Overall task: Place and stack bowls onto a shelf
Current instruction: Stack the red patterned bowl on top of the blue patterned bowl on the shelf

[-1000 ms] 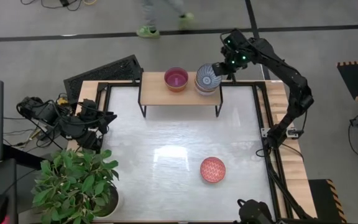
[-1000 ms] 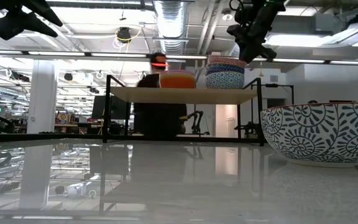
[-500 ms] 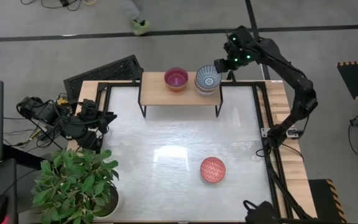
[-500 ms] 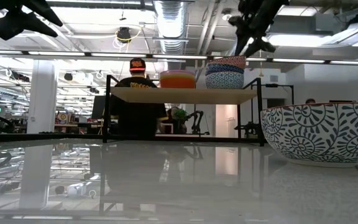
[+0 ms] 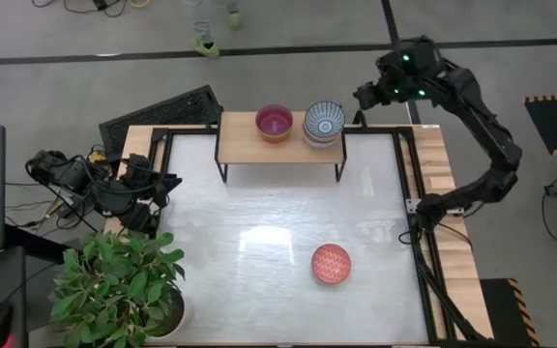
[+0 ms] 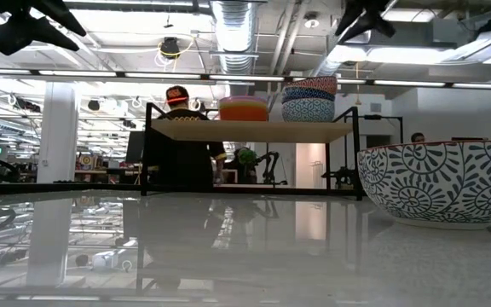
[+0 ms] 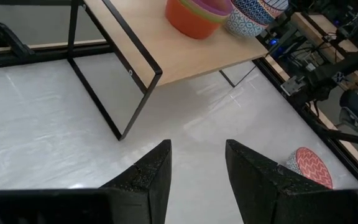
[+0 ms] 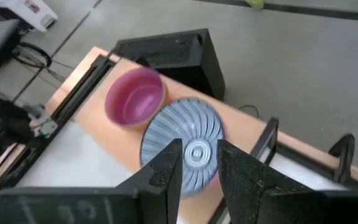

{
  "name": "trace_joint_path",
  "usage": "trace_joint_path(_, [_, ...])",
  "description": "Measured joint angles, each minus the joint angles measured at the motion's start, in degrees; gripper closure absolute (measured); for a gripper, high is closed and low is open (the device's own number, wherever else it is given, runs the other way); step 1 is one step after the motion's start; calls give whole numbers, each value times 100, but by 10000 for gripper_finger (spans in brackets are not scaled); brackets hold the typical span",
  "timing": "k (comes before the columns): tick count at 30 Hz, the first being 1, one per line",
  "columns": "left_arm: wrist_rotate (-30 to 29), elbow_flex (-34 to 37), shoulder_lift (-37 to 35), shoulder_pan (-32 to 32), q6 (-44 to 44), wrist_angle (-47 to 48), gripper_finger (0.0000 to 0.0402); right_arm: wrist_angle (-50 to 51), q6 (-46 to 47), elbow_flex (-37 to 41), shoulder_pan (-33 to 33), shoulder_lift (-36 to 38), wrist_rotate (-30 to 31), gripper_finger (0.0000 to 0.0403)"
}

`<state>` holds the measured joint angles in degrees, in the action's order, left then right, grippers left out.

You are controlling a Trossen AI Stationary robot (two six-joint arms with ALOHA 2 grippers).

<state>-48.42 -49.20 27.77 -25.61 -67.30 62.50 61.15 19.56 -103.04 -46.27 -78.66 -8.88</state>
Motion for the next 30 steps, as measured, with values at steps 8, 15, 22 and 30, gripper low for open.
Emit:
trace_joint_path(8, [-37,1,0,-1,87,0,266,1425,170,2,982,436,41,280])
trace_joint_path(15, [-42,1,-2,1,106,7,266,1768,1253,327,2852,495,942,280])
trace_joint_path(22, [117,1,-2,-1,106,22,266,738,1751,1274,4524,485,1344,280])
trace_joint_path(30, [306,1,-2,0,106,111,266,-1096,2295,2453,5613,425,1344,280])
